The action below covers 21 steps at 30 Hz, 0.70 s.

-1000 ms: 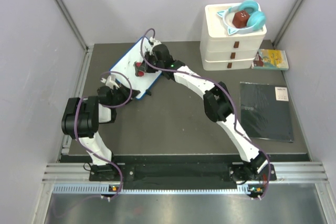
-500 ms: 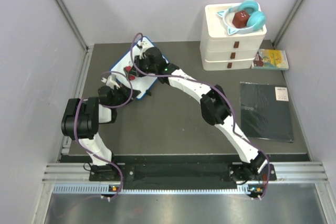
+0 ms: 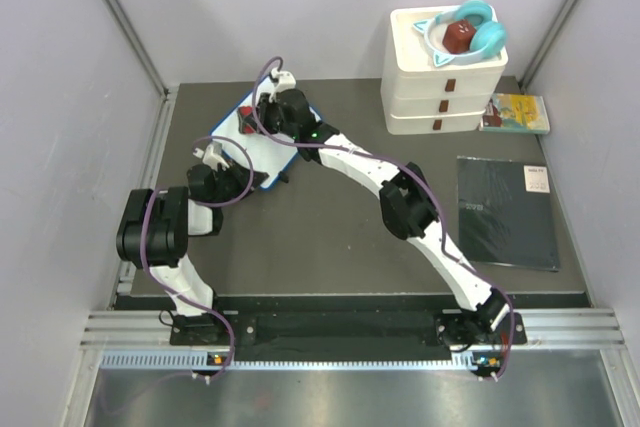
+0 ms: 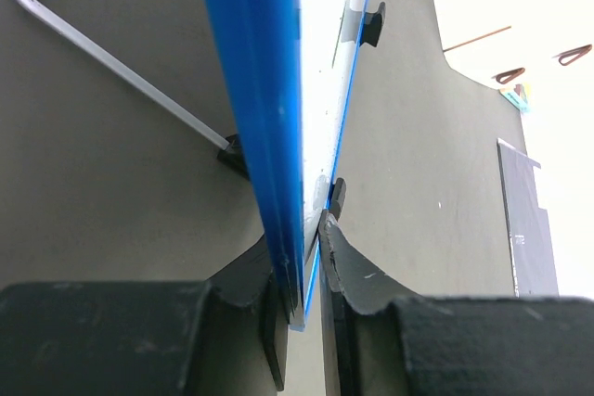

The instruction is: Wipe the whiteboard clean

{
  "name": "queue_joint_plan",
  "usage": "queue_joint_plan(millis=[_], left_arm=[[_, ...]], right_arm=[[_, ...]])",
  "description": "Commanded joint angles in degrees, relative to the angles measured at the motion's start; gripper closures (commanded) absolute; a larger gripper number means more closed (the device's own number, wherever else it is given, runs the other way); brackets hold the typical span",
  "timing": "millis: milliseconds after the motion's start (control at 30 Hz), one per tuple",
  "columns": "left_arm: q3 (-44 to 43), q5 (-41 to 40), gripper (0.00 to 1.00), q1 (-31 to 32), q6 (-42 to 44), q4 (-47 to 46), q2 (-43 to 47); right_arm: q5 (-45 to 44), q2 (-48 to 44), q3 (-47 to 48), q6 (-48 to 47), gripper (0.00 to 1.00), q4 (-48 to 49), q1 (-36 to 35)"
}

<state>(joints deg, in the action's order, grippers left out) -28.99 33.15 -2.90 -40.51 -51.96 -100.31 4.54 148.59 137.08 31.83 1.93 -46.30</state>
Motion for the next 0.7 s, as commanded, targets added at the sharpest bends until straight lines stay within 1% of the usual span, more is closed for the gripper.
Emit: queue_joint_plan(millis=[0,100,133,167,333,467,667], left_arm=[[1.92,2.54,0.97,1.14,2.02,7.14,0.29],[2.01,2.63,0.97,1.23,2.02,7.14,0.29],[2.01,2.63,0.97,1.23,2.02,7.05,0.38],[2.18,2.71,0.97,1.23,2.1,6.97,0.47],[2.63,2.8,0.97,1.23,2.19,6.61,0.91],[2.63,2.8,0.97,1.31,2.1,6.53,1.0],[2.63,2.8,0.97,1.23,2.19,6.44,0.91]], right_arm=[[-8.57,3.19,2.93,4.46,1.0,-0.43,0.86],[-9.19,4.42,3.37,8.67,1.0,-1.76,2.35],[-9.11,4.86,3.29,10.25,1.0,-3.67,2.88],[-8.93,5.56,3.29,13.83,1.0,-3.87,3.41],[-6.74,6.18,0.92,23.43,1.0,-4.04,7.98],[-7.96,5.31,0.22,22.05,1.0,-6.76,9.3],[-4.8,3.9,-0.59,20.11,1.0,-3.35,7.81]])
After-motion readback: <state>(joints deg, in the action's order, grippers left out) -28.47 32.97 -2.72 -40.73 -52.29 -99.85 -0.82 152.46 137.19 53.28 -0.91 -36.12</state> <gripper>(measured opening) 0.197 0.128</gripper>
